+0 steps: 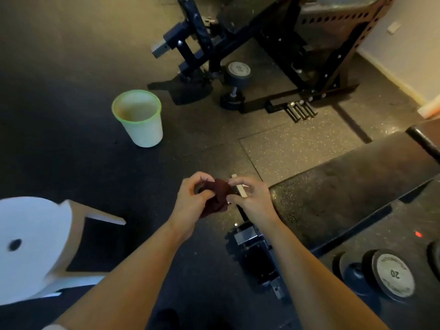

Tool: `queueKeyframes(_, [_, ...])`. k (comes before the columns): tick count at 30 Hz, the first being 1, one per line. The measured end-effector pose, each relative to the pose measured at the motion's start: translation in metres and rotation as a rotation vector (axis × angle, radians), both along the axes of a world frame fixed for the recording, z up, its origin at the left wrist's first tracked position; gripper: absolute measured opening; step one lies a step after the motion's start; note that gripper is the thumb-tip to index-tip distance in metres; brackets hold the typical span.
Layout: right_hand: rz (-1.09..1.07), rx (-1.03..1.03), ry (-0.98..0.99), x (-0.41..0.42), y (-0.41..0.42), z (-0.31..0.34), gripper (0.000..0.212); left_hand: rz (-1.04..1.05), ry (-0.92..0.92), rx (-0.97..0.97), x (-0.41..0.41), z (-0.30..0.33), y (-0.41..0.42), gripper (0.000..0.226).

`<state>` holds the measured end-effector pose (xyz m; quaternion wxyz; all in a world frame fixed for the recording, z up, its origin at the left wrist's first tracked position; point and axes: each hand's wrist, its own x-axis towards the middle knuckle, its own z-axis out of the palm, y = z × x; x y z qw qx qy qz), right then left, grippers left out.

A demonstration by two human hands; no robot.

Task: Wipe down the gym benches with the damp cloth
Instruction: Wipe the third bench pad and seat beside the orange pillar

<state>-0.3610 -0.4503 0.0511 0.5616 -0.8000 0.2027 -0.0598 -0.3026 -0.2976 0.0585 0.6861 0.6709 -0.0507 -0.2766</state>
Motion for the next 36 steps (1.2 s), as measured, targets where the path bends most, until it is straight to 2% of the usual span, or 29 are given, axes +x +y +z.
queueKeyframes(4, [0.056,-0.143,-0.003,0.009,0.016,0.07,0.023,-0.102,-0.211,0.129,0.023,0.068,0.029,0.02])
queueKeyframes(6, [0.048,-0.216,-0.037,0.011,0.019,0.102,0.016,-0.072,-0.282,0.165,0.036,0.095,0.034,0.024])
queueKeyframes(11, [0.035,-0.141,0.04,0.018,0.007,0.158,0.033,-0.11,-0.325,0.178,0.064,0.147,0.007,0.019])
queueKeyframes(14, [0.03,-0.243,0.081,0.029,-0.027,0.174,0.011,-0.21,-0.361,0.152,0.079,0.172,-0.025,0.018])
queueKeyframes(19, [-0.114,-0.275,0.038,0.056,-0.09,0.199,0.019,-0.316,-0.362,0.196,0.105,0.187,-0.077,0.021])
queueKeyframes(23, [-0.118,-0.151,-0.037,0.092,-0.114,0.215,0.021,-0.461,-0.304,0.229,0.129,0.192,-0.117,0.036])
queueKeyframes(25, [-0.16,-0.127,-0.064,0.118,-0.125,0.217,0.024,-0.474,-0.306,0.215,0.149,0.194,-0.141,0.033])
queueKeyframes(28, [-0.302,-0.134,-0.118,0.165,-0.154,0.214,0.017,-0.449,-0.378,0.182,0.191,0.194,-0.183,0.022])
queueKeyframes(31, [-0.495,-0.108,-0.153,0.217,-0.194,0.213,0.015,-0.516,-0.393,0.127,0.244,0.193,-0.238,0.015])
queueKeyframes(36, [-0.603,-0.059,-0.154,0.285,-0.261,0.222,0.01,-0.648,-0.572,0.078,0.34,0.19,-0.328,0.022])
